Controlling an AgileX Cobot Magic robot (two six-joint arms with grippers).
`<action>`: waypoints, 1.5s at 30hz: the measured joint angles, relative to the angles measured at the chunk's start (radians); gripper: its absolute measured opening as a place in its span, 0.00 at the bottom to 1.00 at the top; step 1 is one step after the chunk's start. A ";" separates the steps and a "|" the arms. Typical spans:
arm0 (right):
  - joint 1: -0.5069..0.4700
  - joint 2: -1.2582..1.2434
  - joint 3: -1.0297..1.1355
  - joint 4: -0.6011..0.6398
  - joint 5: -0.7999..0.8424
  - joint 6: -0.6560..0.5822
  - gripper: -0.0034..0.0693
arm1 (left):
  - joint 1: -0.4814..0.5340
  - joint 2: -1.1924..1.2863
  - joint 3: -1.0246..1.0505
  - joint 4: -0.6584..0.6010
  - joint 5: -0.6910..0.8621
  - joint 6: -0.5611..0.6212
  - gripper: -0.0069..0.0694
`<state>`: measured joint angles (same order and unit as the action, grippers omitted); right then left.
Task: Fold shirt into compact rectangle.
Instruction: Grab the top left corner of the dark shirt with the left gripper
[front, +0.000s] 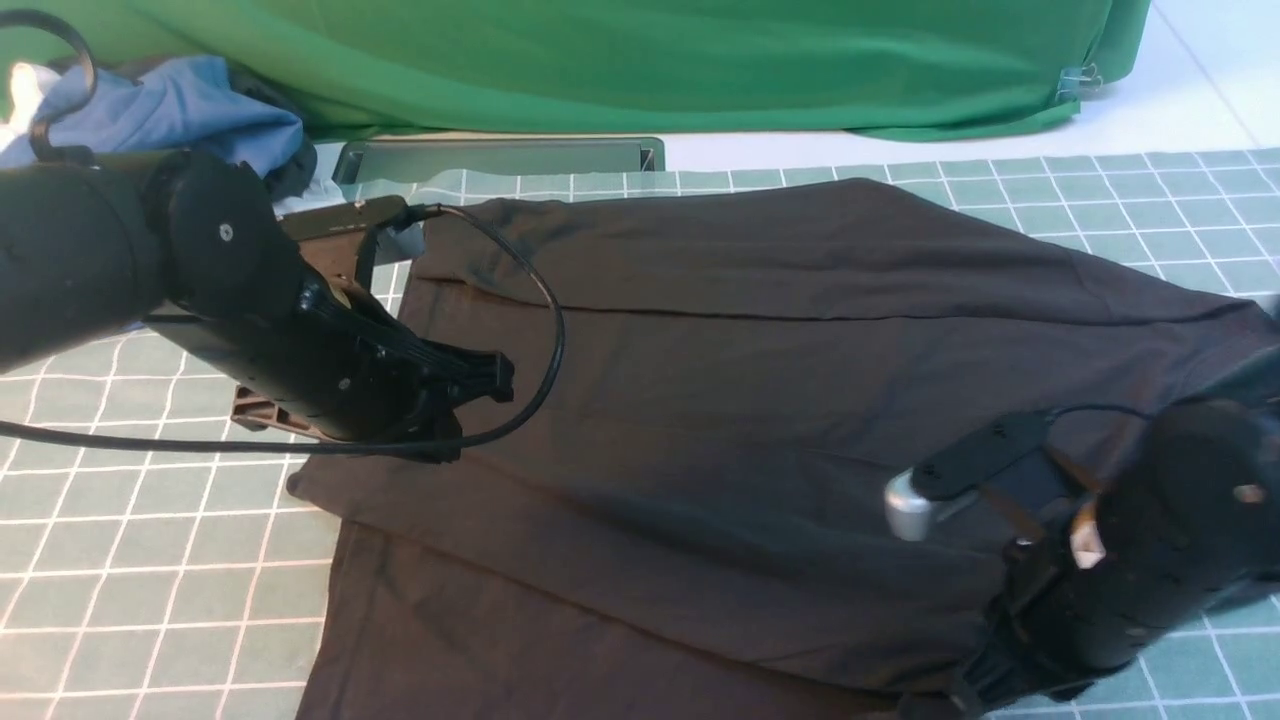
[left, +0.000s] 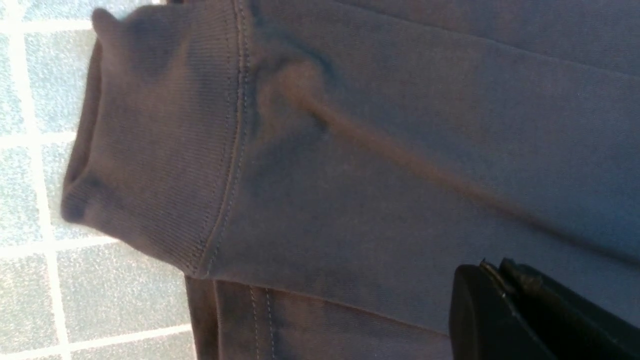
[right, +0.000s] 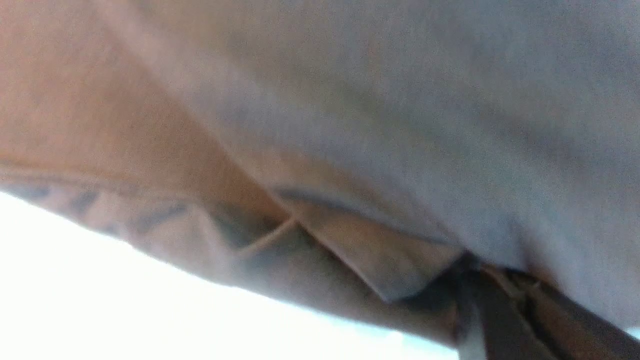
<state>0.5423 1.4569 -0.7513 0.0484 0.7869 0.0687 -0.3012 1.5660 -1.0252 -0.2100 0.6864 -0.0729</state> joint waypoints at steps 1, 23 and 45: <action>0.000 -0.028 0.000 0.000 0.017 0.009 0.10 | 0.000 0.000 0.000 0.000 0.000 0.000 0.11; 0.000 -0.160 0.195 0.000 0.131 0.095 0.23 | 0.006 0.000 -0.019 0.010 0.027 -0.030 0.11; 0.000 -0.559 0.149 0.120 0.020 0.133 0.38 | 0.159 0.494 -0.768 0.081 0.240 -0.167 0.11</action>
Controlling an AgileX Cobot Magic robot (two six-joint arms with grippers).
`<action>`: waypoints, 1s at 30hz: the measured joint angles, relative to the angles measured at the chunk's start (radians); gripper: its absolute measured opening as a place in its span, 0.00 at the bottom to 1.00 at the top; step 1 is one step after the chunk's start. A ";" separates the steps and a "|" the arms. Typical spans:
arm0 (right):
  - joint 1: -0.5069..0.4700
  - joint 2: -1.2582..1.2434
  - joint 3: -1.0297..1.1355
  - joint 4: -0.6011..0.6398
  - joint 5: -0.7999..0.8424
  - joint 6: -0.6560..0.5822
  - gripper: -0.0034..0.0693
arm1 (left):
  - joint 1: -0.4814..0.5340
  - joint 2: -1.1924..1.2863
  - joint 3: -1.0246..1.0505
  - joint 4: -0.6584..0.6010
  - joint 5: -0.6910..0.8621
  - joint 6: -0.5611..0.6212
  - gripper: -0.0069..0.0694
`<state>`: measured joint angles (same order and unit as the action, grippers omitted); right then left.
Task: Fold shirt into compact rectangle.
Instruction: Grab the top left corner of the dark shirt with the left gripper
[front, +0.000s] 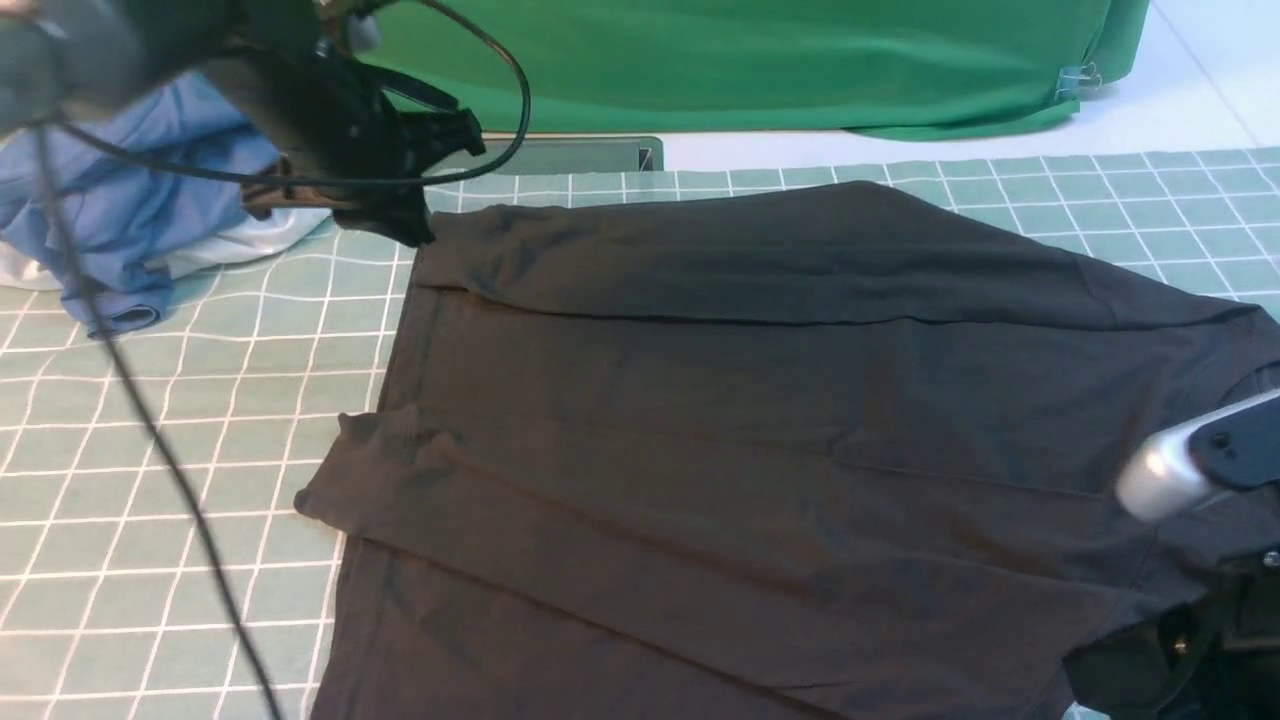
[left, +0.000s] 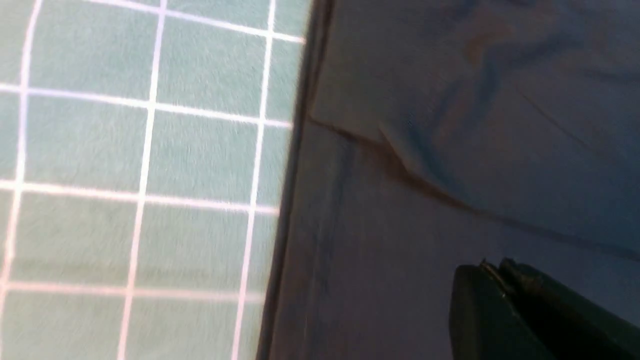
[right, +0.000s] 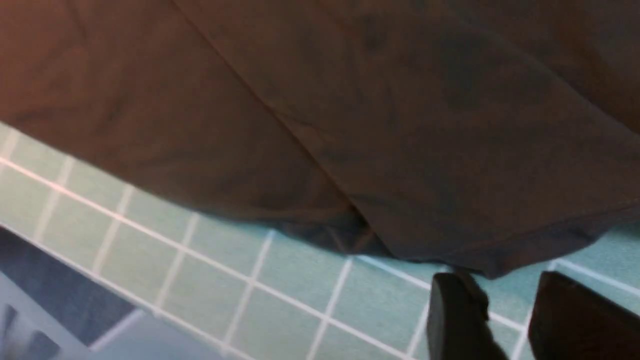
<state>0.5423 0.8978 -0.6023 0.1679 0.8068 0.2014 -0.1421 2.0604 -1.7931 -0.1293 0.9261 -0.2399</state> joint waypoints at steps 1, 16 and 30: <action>0.000 -0.010 0.000 0.006 0.000 0.026 0.38 | 0.006 0.038 -0.041 -0.005 0.013 -0.005 0.11; 0.000 -0.023 0.000 0.020 0.030 0.076 0.38 | 0.055 0.316 -0.329 0.000 0.091 -0.048 0.43; 0.000 -0.023 0.000 0.020 0.008 0.066 0.38 | 0.055 0.348 -0.330 -0.024 0.051 -0.047 0.55</action>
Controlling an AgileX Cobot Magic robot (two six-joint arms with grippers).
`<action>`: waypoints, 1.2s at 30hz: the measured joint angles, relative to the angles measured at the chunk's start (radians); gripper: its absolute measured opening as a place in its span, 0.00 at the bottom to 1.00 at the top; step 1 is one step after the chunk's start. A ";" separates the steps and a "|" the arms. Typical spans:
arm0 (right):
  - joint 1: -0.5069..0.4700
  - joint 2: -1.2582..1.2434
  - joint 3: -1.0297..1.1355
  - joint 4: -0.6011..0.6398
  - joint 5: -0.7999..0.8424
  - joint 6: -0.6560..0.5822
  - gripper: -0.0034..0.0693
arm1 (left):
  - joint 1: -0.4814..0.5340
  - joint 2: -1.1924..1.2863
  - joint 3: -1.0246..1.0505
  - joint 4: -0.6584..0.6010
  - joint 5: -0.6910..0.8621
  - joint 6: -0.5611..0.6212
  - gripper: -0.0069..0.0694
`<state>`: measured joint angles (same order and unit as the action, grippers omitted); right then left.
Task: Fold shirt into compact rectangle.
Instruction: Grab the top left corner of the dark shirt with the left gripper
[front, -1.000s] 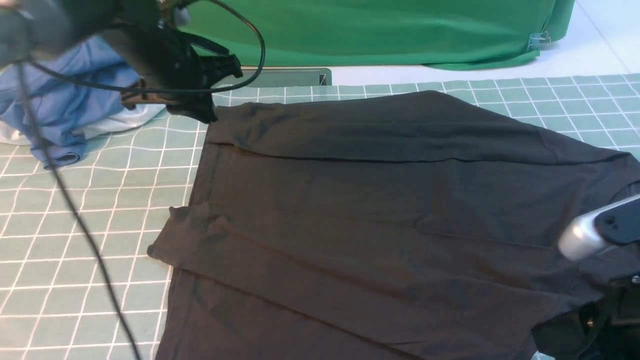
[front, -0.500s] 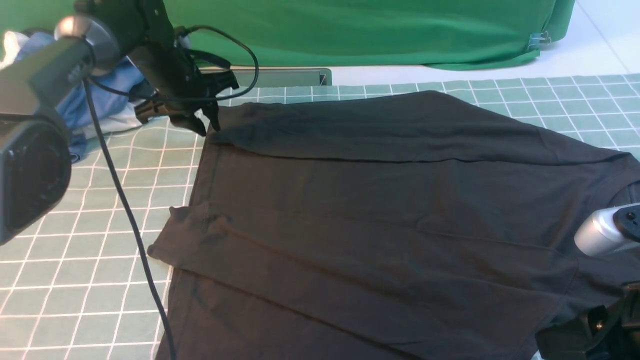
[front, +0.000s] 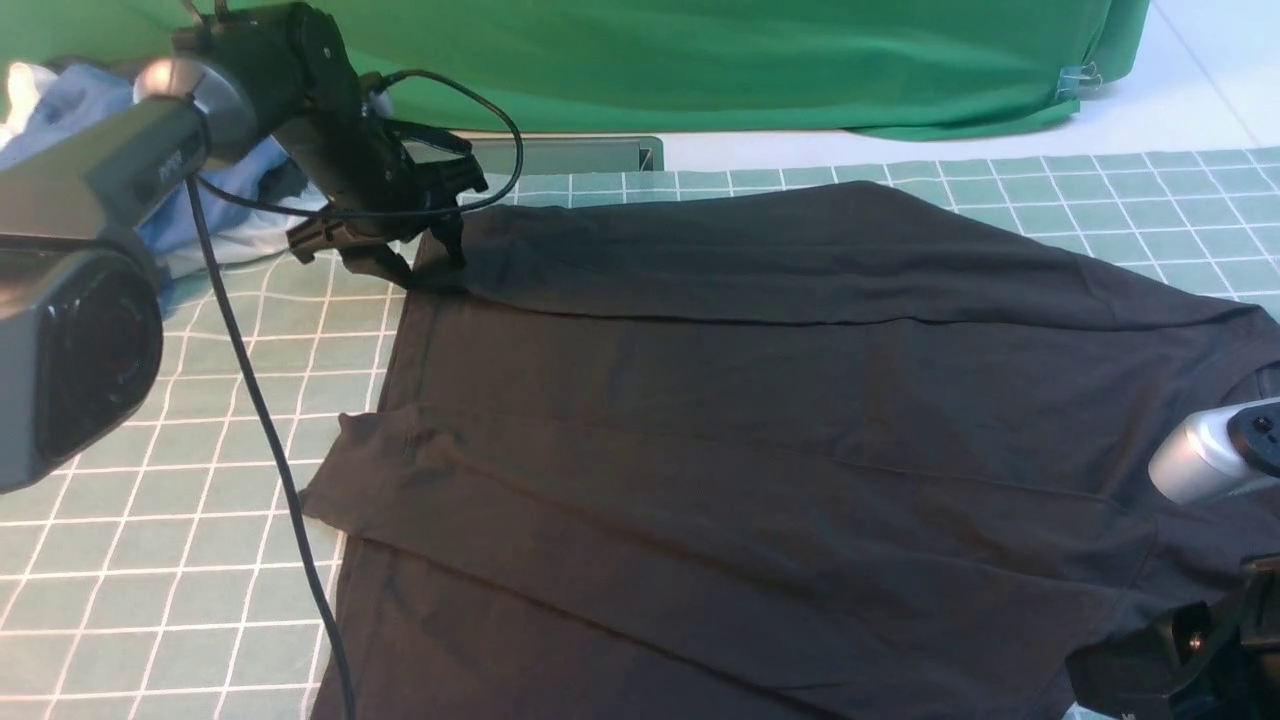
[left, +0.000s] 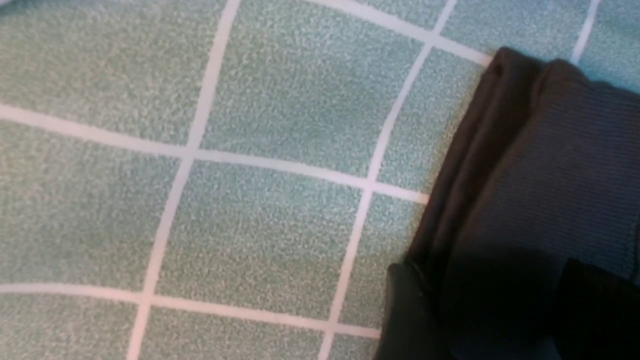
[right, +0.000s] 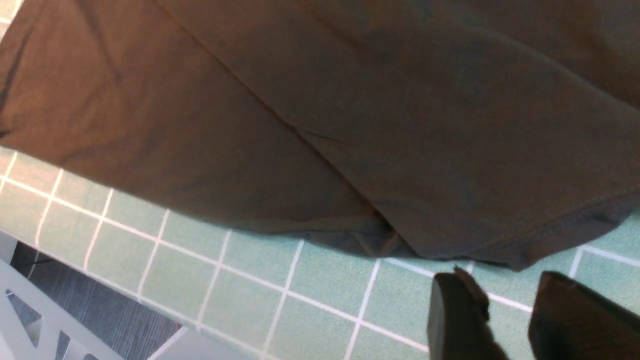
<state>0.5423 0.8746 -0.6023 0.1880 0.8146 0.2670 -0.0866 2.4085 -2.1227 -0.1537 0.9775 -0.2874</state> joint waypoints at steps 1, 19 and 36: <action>0.000 0.000 0.000 0.000 -0.003 0.000 0.38 | 0.000 0.002 0.000 0.000 0.000 0.000 0.53; 0.000 0.000 0.000 -0.007 -0.012 -0.001 0.38 | 0.000 -0.033 -0.006 -0.008 0.000 0.065 0.13; 0.000 0.000 0.000 -0.008 0.022 -0.001 0.38 | 0.000 -0.049 -0.006 0.010 -0.008 0.077 0.50</action>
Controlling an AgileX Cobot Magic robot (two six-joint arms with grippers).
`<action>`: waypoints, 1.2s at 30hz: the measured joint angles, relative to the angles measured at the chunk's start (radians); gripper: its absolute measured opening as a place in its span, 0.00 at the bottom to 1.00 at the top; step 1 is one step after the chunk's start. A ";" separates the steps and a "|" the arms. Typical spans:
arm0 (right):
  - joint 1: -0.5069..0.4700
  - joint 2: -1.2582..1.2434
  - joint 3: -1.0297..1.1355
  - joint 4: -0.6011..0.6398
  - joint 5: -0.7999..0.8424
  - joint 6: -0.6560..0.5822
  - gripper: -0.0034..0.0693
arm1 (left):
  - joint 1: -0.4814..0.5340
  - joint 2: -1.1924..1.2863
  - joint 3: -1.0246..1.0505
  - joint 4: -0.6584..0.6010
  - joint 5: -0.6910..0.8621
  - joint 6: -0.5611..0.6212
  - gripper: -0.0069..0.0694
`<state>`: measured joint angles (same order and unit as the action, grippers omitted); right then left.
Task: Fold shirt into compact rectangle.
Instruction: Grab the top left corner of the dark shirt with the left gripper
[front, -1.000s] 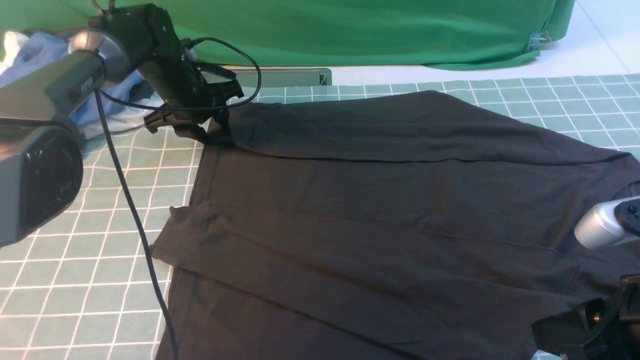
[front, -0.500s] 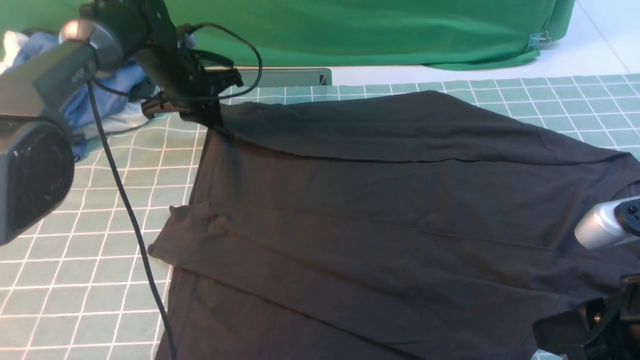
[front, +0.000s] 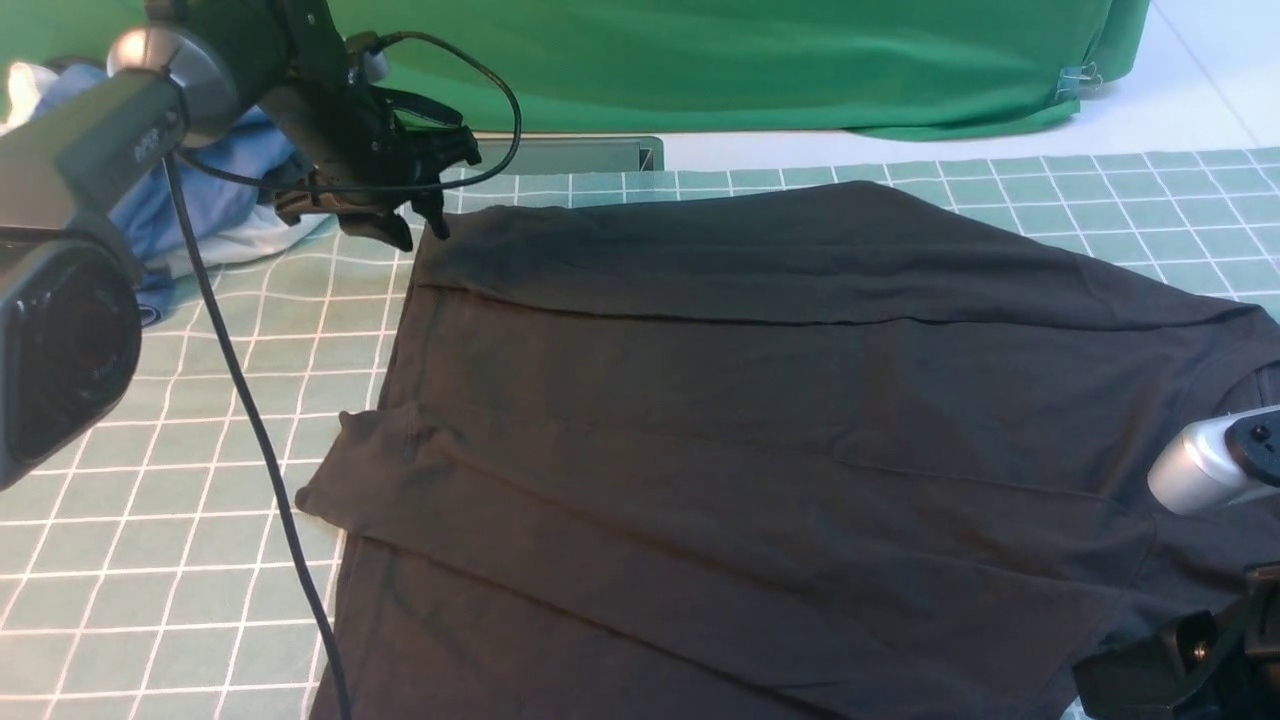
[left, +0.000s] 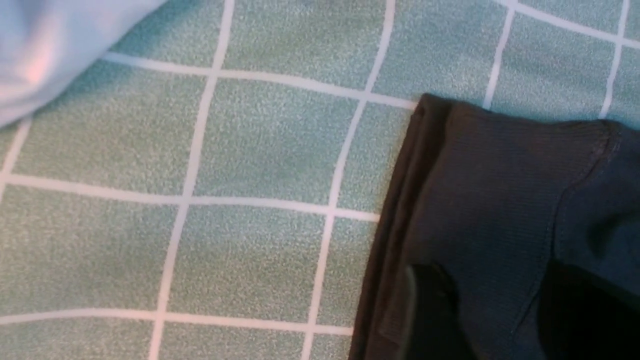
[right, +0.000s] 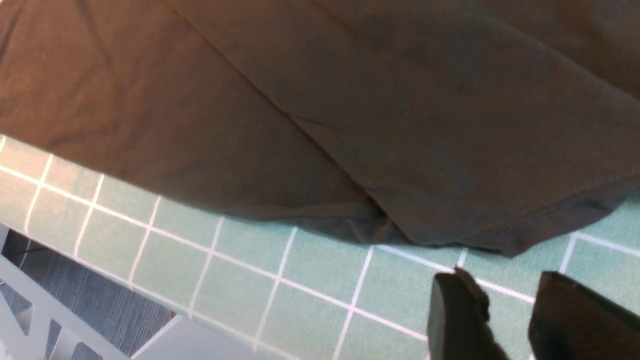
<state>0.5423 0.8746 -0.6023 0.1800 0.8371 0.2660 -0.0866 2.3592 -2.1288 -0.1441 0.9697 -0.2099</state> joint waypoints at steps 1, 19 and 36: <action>0.000 0.000 0.000 0.000 0.001 0.000 0.38 | 0.000 0.000 0.000 -0.013 0.000 -0.003 0.54; 0.000 0.000 0.000 0.000 0.007 -0.001 0.38 | -0.111 0.000 0.000 0.089 0.128 0.060 0.75; 0.000 0.000 0.000 -0.001 0.007 -0.004 0.38 | -0.124 0.018 0.000 0.121 0.093 -0.385 0.75</action>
<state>0.5423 0.8746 -0.6023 0.1789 0.8443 0.2619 -0.2106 2.3775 -2.1288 -0.0233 1.0623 -0.5953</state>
